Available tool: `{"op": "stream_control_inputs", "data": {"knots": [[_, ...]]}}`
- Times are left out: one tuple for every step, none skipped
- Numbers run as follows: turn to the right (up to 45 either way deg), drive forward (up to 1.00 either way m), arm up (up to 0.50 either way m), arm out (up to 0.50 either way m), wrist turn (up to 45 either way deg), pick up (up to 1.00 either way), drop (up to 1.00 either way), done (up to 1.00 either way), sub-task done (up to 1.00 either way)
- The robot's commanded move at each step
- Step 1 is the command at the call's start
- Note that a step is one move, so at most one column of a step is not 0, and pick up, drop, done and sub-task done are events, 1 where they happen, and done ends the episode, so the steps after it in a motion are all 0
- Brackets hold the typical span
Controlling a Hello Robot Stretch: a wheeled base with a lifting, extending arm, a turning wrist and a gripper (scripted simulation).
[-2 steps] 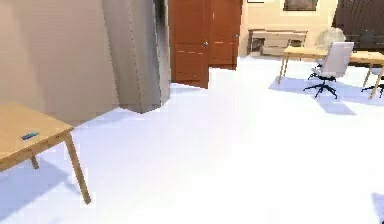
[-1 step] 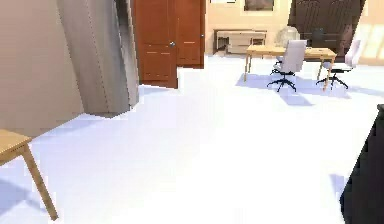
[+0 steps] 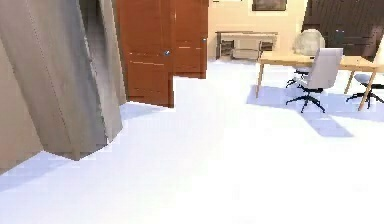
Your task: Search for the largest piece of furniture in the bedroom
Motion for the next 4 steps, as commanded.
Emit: {"op": "stream_control_inputs", "data": {"knots": [[0.0,1.00,0.00,0.00,0.0,0.00,0.00,0.00,0.00],[0.0,1.00,0.00,0.00,0.0,0.00,0.00,0.00,0.00],[3.0,0.00,0.00,0.00,0.0,0.00,0.00,0.00,0.00],[0.0,0.95,0.00,0.00,0.0,0.00,0.00,0.00,0.00]]}}
